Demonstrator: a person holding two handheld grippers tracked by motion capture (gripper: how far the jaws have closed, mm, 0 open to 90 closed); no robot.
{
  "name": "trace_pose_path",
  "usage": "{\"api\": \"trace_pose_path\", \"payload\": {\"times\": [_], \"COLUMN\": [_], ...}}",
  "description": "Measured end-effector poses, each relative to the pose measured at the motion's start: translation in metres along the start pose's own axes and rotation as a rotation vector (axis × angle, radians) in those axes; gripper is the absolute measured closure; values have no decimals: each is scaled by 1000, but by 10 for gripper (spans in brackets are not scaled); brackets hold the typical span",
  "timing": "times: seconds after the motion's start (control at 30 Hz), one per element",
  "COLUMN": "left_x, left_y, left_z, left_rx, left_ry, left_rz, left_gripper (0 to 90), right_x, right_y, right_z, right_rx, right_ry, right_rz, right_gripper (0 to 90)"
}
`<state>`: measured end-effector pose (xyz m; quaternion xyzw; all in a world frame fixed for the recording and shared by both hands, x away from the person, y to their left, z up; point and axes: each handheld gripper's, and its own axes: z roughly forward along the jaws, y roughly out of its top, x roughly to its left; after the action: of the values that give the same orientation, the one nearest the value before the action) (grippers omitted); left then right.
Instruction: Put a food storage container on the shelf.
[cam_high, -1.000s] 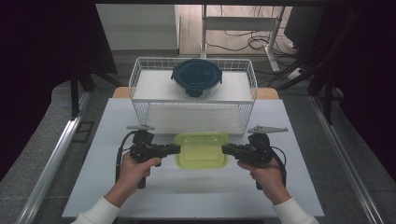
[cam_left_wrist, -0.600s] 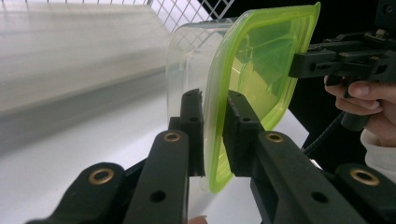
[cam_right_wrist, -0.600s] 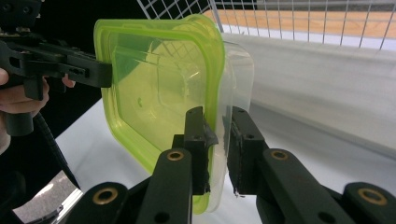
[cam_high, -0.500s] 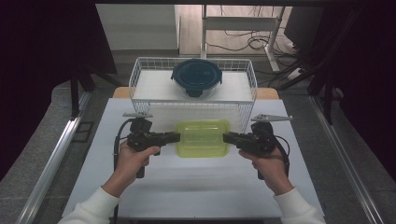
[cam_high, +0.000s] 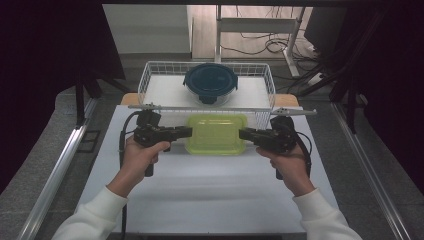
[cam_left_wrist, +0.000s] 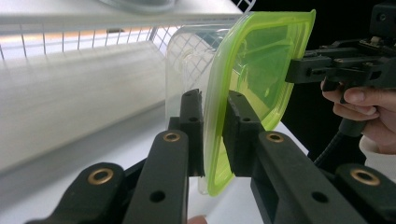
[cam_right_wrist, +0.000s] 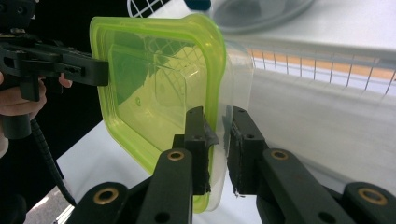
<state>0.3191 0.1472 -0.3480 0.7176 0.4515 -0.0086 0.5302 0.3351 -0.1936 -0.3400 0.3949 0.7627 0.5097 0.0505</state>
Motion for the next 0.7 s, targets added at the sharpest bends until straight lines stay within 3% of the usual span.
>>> {"api": "trace_pose_path", "payload": {"times": [0.7], "left_x": [-10], "left_y": [57], "left_z": [-20], "left_rx": [-57], "left_ry": [13], "left_rz": [57], "left_gripper": [795], "right_x": [7], "right_y": [61], "right_z": [-11], "right_rx": [-58], "right_ry": [-5], "right_rz": [-54], "right_gripper": [788]}}
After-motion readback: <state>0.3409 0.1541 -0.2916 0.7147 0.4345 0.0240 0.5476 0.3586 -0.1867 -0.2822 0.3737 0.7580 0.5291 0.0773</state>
